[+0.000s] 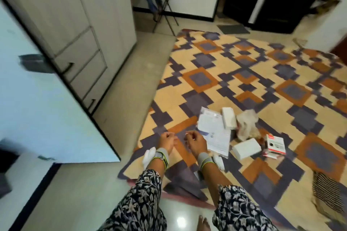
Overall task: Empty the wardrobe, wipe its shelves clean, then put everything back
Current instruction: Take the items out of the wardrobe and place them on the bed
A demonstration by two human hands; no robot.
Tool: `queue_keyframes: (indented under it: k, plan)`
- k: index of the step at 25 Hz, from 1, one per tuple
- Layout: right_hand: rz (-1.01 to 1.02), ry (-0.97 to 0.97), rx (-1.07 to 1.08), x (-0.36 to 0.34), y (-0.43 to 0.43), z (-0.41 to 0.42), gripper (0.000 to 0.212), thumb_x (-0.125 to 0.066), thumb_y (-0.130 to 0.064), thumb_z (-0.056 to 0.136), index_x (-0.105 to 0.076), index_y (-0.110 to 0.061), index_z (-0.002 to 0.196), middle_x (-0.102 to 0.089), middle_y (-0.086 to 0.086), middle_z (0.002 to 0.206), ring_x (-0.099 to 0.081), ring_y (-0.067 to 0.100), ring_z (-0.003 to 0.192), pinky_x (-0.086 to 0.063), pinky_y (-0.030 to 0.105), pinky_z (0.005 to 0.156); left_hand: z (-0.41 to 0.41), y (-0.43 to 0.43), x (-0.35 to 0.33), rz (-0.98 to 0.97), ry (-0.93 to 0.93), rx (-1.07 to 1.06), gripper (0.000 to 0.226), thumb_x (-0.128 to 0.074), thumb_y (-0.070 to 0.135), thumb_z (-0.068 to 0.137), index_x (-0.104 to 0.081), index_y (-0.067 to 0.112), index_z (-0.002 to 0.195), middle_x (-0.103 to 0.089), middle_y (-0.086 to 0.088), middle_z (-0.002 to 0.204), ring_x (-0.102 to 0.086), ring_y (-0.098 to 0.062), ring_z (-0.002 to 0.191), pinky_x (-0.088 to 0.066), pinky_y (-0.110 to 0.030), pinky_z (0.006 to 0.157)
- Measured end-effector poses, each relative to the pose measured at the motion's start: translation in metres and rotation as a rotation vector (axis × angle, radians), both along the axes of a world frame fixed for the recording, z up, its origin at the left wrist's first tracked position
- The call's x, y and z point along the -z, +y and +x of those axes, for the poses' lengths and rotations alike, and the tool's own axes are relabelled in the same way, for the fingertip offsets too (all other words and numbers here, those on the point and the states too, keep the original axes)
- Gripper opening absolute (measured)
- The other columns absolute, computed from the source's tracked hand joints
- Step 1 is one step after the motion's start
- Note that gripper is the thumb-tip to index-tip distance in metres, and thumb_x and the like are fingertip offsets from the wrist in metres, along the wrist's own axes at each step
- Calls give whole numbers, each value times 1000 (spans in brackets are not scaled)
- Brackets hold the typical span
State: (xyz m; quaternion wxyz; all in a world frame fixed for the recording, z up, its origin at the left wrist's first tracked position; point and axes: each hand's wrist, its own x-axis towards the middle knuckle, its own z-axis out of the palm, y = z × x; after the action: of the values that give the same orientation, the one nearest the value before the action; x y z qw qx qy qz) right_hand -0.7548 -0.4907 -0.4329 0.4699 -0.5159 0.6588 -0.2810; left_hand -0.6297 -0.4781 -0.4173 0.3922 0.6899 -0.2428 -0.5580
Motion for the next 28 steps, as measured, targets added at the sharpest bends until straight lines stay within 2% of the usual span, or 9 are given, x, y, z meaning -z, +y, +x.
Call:
queue_keyframes:
  k: [1, 3, 6, 8, 10, 12, 20, 24, 28]
  plan:
    - [-26, -14, -50, -9, 1, 23, 10, -51, -15, 93, -60, -15, 89, -64, 7, 80, -59, 18, 66, -47, 22, 57, 21, 8, -9, -26, -23, -3, 12, -38, 10, 100, -49, 6, 98, -55, -2, 74, -47, -13, 58, -38, -16, 42]
    - [-76, -19, -174, -27, 9, 89, 10, -51, -16, 94, -60, -16, 91, -63, 6, 79, -59, 21, 71, -46, 27, 61, 83, 31, -28, -81, -73, -62, 12, -41, 10, 98, -51, 9, 91, -60, -5, 79, -50, -13, 60, -40, -17, 47]
    - [-114, -57, -326, -49, 21, 179, 7, -57, -19, 90, -62, -23, 88, -65, 3, 82, -64, 23, 76, -50, 32, 70, 171, 58, -48, -129, -146, -163, 20, -48, 19, 94, -55, 19, 76, -70, -9, 93, -62, -23, 72, -47, -29, 69]
    - [-159, -114, -447, -71, 38, 255, 8, -57, -15, 90, -65, -16, 91, -65, 4, 80, -63, 19, 70, -50, 25, 62, 240, 86, -64, -157, -210, -289, 18, -47, 21, 94, -58, 20, 78, -70, -6, 95, -65, -24, 83, -49, -33, 79]
    - [-186, -188, -549, -90, 48, 302, 11, -54, -9, 92, -64, -8, 97, -64, 7, 78, -61, 15, 65, -47, 13, 55, 284, 101, -79, -190, -233, -366, 17, -45, 18, 94, -61, 13, 92, -68, -6, 95, -63, -25, 82, -48, -31, 73]
    - [-198, -227, -703, -108, 64, 359, 12, -52, -9, 93, -62, -7, 100, -66, 9, 77, -62, 14, 64, -45, 11, 54, 337, 125, -95, -209, -253, -475, 20, -45, 17, 96, -61, 8, 104, -66, -8, 95, -61, -24, 79, -45, -26, 64]
    - [-273, -420, -1153, -188, 133, 595, 16, -51, -6, 92, -66, -12, 95, -68, 8, 80, -63, 15, 69, -46, 11, 58, 547, 225, -172, -348, -372, -969, 15, -43, 9, 97, -57, 8, 100, -64, -7, 90, -59, -16, 70, -45, -10, 50]
    - [-341, -507, -1371, -218, 184, 690, 22, -51, -6, 92, -64, -24, 86, -66, -2, 73, -62, 10, 65, -48, 17, 62, 618, 288, -207, -445, -427, -1223, 15, -45, 10, 96, -59, 15, 94, -67, -9, 97, -62, -15, 71, -49, -21, 63]
    - [-359, -616, -1514, -245, 255, 775, 19, -53, -9, 92, -65, -24, 91, -65, -2, 79, -63, 15, 72, -52, 27, 71, 682, 382, -246, -485, -590, -1437, 14, -45, 8, 96, -58, 10, 101, -65, -7, 95, -59, -15, 73, -46, -21, 65]
